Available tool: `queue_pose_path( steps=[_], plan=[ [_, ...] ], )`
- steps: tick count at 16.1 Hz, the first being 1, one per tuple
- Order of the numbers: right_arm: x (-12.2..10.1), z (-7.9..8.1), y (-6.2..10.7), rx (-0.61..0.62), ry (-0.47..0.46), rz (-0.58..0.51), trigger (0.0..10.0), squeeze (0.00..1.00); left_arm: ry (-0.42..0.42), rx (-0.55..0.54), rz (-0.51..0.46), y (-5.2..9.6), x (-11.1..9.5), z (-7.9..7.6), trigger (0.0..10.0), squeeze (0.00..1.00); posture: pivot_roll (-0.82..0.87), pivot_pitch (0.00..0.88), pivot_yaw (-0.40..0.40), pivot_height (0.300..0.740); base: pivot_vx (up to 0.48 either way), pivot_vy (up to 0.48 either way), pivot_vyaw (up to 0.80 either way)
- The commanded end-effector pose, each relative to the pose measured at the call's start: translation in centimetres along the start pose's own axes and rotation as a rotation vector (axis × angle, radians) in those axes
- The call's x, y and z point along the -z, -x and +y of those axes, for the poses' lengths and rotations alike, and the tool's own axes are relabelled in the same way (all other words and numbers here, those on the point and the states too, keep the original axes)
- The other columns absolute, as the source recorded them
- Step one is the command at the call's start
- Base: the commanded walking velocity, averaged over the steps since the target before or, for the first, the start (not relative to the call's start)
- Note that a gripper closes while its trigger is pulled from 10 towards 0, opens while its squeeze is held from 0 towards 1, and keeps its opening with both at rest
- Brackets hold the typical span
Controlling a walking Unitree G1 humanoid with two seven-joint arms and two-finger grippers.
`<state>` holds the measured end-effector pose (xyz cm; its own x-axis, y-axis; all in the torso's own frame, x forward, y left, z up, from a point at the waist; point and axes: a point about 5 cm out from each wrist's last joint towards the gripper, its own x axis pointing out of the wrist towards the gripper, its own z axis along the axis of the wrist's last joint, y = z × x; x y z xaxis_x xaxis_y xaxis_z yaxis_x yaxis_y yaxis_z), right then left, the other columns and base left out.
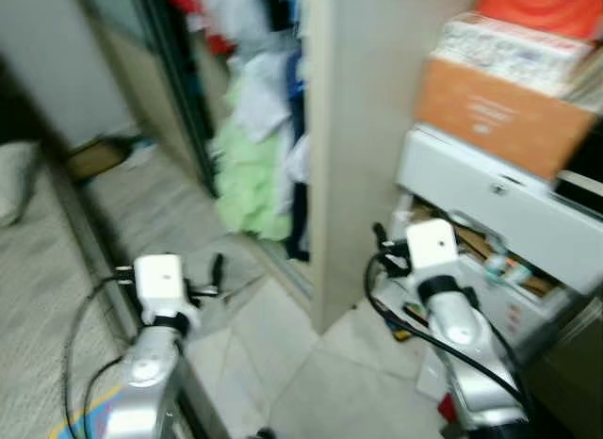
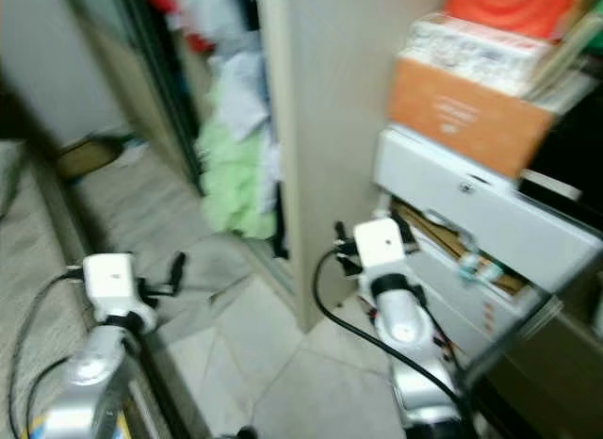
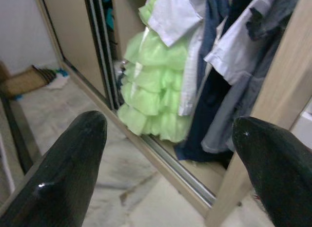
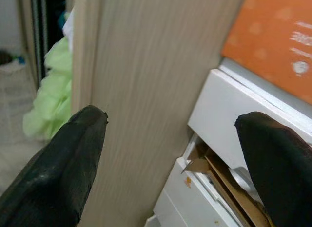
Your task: Clean up the room
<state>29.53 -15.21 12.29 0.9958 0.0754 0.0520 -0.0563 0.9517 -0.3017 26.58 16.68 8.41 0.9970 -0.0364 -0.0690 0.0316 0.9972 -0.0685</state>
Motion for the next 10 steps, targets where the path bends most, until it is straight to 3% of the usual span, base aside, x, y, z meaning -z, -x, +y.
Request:
queue_pose_path(
  steps=[1, 7, 10],
  plan=[
    [-0.36, 0.3, -0.08, -0.002, -0.013, -0.011, 10.0, 0.0, -0.02, -0.016, -0.002, 0.01, -0.09, 0.67, 10.0, 0.0, -0.07, 0.102, 0.008, 0.74, 0.0, 0.0, 0.8],
    [-0.25, 0.26, -0.07, -0.002, -0.011, -0.009, 10.0, 0.0, -0.023, -0.021, -0.004, -0.03, -0.12, 0.59, 10.0, 0.0, -0.07, 0.101, 0.008, 0.74, 0.0, 0.0, 0.8],
    [-0.27, 0.31, -0.07, -0.006, -0.018, -0.012, 10.0, 0.0, -0.014, -0.005, -0.003, 0.05, -0.1, 0.47, 10.0, 0.0, -0.07, 0.101, 0.008, 0.74, 0.0, 0.0, 0.33]
  ],
)
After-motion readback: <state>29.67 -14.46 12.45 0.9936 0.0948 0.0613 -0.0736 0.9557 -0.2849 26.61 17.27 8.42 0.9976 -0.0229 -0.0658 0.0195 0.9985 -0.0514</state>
